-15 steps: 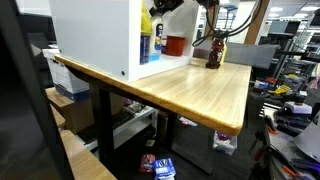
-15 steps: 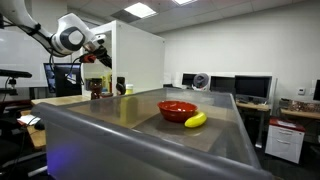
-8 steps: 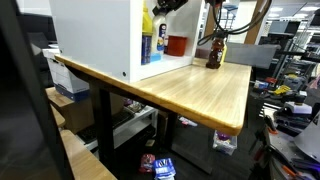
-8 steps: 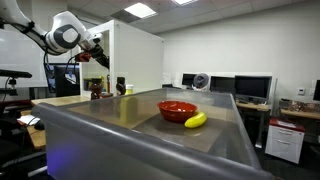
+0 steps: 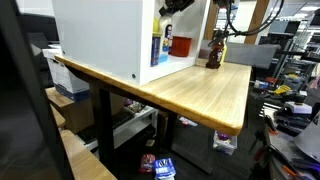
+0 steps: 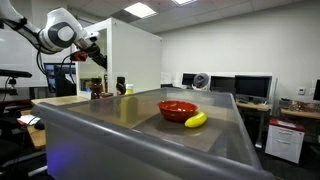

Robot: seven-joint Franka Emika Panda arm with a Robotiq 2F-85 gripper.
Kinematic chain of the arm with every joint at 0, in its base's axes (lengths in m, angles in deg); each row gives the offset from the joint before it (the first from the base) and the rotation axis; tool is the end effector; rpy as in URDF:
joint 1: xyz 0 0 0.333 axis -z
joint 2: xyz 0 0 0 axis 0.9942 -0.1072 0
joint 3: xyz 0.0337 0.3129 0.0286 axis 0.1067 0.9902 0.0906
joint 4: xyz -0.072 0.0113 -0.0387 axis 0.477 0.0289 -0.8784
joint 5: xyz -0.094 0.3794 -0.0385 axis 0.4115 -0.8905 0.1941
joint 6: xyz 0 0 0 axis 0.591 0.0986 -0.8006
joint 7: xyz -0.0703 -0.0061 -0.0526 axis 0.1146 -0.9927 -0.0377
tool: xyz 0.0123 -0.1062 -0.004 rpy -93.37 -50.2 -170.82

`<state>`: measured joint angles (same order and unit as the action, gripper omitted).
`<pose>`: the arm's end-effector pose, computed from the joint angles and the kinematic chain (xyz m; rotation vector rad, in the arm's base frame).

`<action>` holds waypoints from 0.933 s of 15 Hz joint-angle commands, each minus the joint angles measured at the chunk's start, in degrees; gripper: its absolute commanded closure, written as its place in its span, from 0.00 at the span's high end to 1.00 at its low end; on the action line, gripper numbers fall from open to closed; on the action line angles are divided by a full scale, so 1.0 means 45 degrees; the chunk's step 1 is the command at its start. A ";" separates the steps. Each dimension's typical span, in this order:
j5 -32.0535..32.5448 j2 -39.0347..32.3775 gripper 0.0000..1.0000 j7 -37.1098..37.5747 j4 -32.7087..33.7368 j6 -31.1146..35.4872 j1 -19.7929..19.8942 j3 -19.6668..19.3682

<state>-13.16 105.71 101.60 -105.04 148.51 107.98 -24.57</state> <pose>0.4761 0.1299 0.5096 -2.8323 0.0403 -1.2910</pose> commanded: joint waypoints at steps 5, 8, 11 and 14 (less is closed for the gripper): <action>0.0083 0.0560 0.21 -0.1020 -0.1040 0.0904 -0.1230 -0.1499; 0.0057 0.0754 0.21 -0.0961 -0.1384 0.1295 -0.1302 -0.1568; -0.0067 0.0923 0.21 -0.0890 -0.1645 0.1556 -0.1554 -0.1689; -0.0195 0.1175 0.21 -0.0707 -0.1830 0.1419 -0.1848 -0.1836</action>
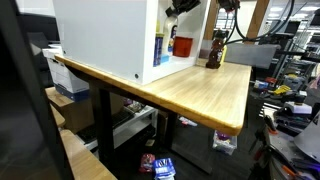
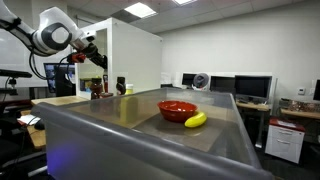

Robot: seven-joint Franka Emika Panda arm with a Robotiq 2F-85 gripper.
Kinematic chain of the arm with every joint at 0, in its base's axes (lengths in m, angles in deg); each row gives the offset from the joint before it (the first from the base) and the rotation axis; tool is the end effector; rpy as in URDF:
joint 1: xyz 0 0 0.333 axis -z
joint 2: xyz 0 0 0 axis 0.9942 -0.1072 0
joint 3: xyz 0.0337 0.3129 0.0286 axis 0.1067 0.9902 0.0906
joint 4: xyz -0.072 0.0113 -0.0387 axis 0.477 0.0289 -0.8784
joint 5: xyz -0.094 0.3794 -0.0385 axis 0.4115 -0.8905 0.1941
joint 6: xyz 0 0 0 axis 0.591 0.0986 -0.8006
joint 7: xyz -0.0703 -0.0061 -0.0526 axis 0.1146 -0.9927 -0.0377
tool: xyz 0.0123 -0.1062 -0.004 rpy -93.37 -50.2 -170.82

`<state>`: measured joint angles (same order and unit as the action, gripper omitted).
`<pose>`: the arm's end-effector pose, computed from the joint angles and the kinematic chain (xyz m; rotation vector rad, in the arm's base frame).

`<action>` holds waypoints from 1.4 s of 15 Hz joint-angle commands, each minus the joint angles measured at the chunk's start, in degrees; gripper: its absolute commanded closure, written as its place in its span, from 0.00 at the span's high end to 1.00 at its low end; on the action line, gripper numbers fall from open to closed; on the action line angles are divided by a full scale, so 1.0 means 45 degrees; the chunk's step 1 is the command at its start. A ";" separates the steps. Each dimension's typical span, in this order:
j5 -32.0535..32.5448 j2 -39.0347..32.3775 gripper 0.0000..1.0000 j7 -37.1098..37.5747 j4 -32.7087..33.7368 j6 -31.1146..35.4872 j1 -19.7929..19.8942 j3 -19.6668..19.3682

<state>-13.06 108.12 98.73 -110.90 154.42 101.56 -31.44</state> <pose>0.4531 0.1145 0.5025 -2.7963 -0.0109 -1.3751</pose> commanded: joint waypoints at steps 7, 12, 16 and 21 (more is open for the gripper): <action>-0.0182 0.1277 0.21 -0.0046 -0.0484 -0.1149 -0.1052 -0.0612; 0.0496 0.1797 0.21 0.0493 -0.0784 -0.1869 -0.2158 -0.1633; 0.0293 0.2262 0.21 0.0351 -0.1206 -0.1884 -0.3138 -0.2524; 0.0151 0.3072 0.21 0.0315 -0.1830 -0.1975 -0.3881 -0.3241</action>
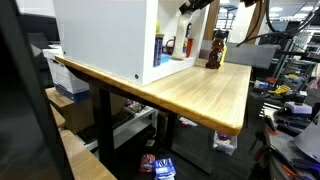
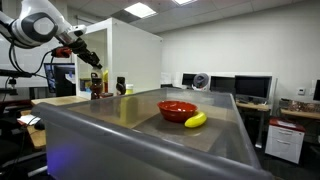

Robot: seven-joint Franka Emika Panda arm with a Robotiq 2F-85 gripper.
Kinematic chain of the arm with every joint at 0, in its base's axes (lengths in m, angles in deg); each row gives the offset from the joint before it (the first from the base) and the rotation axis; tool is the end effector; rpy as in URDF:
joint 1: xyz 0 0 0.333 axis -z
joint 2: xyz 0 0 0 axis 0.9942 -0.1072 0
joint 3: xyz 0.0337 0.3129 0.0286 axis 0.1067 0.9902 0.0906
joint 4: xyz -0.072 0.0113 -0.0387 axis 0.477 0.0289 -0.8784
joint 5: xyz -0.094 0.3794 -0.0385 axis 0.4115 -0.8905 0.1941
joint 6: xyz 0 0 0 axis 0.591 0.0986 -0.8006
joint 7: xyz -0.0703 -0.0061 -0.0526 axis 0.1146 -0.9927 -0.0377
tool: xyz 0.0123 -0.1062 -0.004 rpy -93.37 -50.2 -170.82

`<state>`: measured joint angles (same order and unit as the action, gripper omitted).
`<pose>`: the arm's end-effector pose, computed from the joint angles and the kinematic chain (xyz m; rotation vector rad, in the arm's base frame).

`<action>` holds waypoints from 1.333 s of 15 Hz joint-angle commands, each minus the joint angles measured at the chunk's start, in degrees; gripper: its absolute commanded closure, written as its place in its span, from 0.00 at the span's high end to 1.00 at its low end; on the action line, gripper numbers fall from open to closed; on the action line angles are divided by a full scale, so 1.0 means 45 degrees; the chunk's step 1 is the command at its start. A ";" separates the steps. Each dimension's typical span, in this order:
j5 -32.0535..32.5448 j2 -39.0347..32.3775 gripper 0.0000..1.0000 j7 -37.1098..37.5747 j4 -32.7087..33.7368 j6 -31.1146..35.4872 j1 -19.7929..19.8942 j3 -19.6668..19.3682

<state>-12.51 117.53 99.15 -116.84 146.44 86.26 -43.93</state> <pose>0.4007 0.1190 0.5166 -2.7977 -0.0436 -1.2779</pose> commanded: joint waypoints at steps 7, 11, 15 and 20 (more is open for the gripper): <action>0.0052 0.2481 0.21 0.0246 -0.1348 -0.1095 -0.0767 -0.0759; 0.0119 0.3364 0.21 0.0230 -0.1803 -0.1814 -0.0762 -0.0887; 0.0320 0.3642 0.21 0.0289 -0.1697 -0.2606 -0.0215 -0.0945; 0.0244 0.3898 0.21 -0.0117 -0.1691 -0.3485 -0.0322 -0.1656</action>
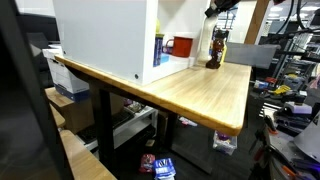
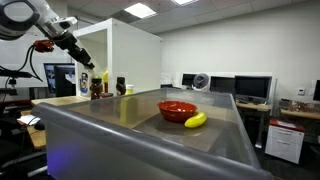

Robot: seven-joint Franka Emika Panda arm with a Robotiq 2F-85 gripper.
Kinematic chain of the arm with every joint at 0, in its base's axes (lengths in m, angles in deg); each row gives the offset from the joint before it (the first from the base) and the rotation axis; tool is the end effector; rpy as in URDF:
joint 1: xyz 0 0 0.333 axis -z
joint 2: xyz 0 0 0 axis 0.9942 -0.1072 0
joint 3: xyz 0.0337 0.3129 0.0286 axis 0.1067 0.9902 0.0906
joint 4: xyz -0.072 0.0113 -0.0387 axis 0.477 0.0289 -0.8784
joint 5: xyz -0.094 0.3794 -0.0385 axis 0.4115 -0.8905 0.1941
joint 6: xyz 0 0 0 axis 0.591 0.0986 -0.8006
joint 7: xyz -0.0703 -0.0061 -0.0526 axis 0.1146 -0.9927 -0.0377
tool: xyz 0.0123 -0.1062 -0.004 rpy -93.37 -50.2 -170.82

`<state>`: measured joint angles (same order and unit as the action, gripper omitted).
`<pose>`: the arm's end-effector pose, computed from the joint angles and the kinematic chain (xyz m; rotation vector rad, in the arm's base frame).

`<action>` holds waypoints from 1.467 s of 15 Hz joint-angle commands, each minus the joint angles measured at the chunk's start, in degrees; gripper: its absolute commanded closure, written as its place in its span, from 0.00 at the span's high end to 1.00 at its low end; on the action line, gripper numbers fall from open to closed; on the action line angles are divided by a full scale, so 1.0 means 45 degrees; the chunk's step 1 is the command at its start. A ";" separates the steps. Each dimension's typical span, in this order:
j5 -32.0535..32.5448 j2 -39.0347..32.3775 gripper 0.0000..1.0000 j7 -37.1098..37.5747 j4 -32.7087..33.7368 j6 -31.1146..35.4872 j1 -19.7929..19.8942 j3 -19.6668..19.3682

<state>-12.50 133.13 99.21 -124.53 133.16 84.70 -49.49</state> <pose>0.3402 0.0735 0.5228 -2.8836 0.0936 -1.1763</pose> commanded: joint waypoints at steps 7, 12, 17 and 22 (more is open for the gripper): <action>0.0366 0.0618 0.21 -0.0086 0.0020 -0.1521 0.0404 -0.0981; 0.0407 0.0945 0.21 -0.0230 0.0020 -0.2360 0.0655 -0.1488; 0.0295 0.1185 0.21 -0.0743 0.0025 -0.3190 0.0626 -0.2362; 0.0246 0.1317 0.21 -0.1277 0.0025 -0.3724 0.0715 -0.3149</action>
<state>-11.62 137.33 96.38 -124.52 118.34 87.34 -61.49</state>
